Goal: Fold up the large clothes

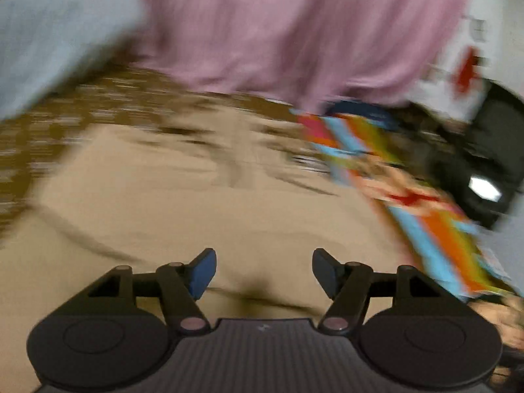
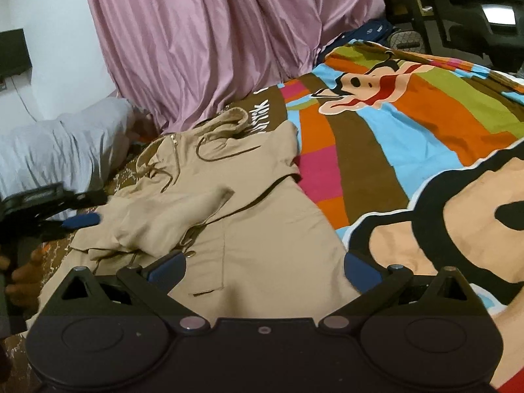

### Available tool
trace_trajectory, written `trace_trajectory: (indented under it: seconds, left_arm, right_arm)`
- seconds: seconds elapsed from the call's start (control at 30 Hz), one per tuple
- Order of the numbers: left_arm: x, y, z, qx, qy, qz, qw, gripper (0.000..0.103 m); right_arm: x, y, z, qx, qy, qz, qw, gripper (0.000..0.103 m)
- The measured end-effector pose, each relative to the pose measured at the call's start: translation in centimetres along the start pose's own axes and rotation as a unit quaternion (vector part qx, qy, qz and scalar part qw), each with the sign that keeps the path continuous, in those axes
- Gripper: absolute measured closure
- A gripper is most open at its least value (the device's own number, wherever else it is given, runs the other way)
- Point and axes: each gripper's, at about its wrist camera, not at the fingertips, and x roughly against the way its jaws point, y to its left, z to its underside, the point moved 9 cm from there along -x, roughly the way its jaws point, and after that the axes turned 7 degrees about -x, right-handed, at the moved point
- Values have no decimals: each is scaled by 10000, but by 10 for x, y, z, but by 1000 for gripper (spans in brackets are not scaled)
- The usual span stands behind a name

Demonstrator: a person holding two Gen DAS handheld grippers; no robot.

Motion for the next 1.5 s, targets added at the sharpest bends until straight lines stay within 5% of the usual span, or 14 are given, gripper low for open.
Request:
trace_trajectory:
  seconds: [0.2,0.3,0.5,0.67,0.87,1.03,1.1,1.23,1.5]
  left_arm:
    - [6,140,2,878,-211,-1529,9841,36]
    - [-9,183,-8,1351,-184,-1511,9791,36]
    - [-42,214,-16,1541,-25,-1106,9818,37]
    - [-57,219,-16,1628,16,-1141,9800,80]
    - [-65,221,-11,1771,79,-1344,9749,86]
    - [-52,215,-14,1740,181,-1372,9750,77]
    - [-39,212,-18,1769,132,-1386,9743,61]
    - [-3,191,-19,1373,-19,-1655,9766,32]
    - [67,108,12,292,92,-1499,9882,3]
  right_arm:
    - [-40,40,-19,207,480,-351,9980,6]
    - [-83,64,-35,474,670,-363,9960,13]
    - [-184,75,-53,260,963,89,9950,26]
    - [-228,80,-51,337,1118,425,9922,74]
    - [-227,117,-60,1754,400,529,9823,85]
    - [-249,102,-40,2078,703,812,9723,81]
    - [-235,101,-45,1861,696,679,9777,74]
    - [-181,107,-46,2102,652,226,9752,47]
    - [-43,85,-3,3457,808,-28,9349,9]
